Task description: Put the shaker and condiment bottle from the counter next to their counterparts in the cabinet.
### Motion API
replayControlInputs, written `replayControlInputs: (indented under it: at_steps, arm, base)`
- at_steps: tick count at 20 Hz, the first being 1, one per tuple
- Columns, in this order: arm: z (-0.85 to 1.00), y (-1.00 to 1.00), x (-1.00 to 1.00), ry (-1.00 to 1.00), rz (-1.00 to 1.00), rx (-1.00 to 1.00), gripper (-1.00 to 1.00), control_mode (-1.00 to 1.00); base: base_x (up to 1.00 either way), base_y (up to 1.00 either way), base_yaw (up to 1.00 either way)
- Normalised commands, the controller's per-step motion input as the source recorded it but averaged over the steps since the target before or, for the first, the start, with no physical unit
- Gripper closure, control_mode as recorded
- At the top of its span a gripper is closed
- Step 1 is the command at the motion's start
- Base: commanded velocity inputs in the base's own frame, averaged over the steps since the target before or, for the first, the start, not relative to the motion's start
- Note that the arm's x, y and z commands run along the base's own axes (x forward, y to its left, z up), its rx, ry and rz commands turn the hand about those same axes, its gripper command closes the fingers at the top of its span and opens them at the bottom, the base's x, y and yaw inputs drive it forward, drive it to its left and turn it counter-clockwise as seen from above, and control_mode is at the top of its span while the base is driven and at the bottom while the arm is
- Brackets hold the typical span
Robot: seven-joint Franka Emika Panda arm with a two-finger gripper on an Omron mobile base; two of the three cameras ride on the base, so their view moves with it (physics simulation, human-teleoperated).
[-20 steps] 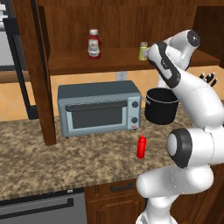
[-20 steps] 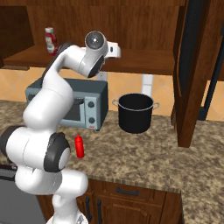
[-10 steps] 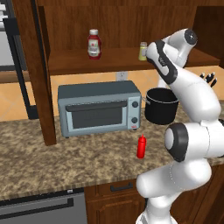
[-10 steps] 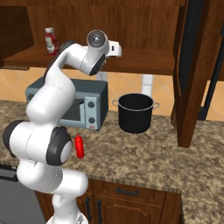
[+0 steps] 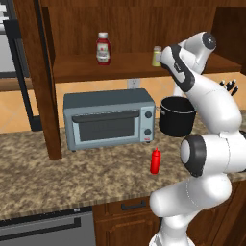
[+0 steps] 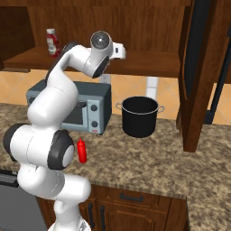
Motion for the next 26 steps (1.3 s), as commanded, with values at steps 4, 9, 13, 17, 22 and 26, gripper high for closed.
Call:
replayControlInputs:
  at_steps: [4,9,13,17,22,26]
  arm:
    - [-0.44,0.00,0.02,0.00,0.00,0.00,1.00,-1.00]
    - [-0.37,0.02,0.06,0.00,0.00,0.00,1.00,-1.00]
    - [-0.26,0.05,0.11,0.00,0.00,0.00,-1.00,-1.00]
    - [-0.06,0.00,0.01,-0.01,0.00,0.00,-1.00,-1.00]
    - [0.00,0.00,-0.30,-0.11,0.00,0.00,-1.00,-1.00]
    - [-0.09,0.00,-0.44,-0.13,0.00,0.00,-1.00,-1.00]
  base:
    - [0.00,0.00,0.00]
    - [0.00,0.00,0.00]
    - [0.00,0.00,0.00]
    - [0.00,0.00,0.00]
    - [0.00,0.00,0.00]
    - [0.00,0.00,0.00]
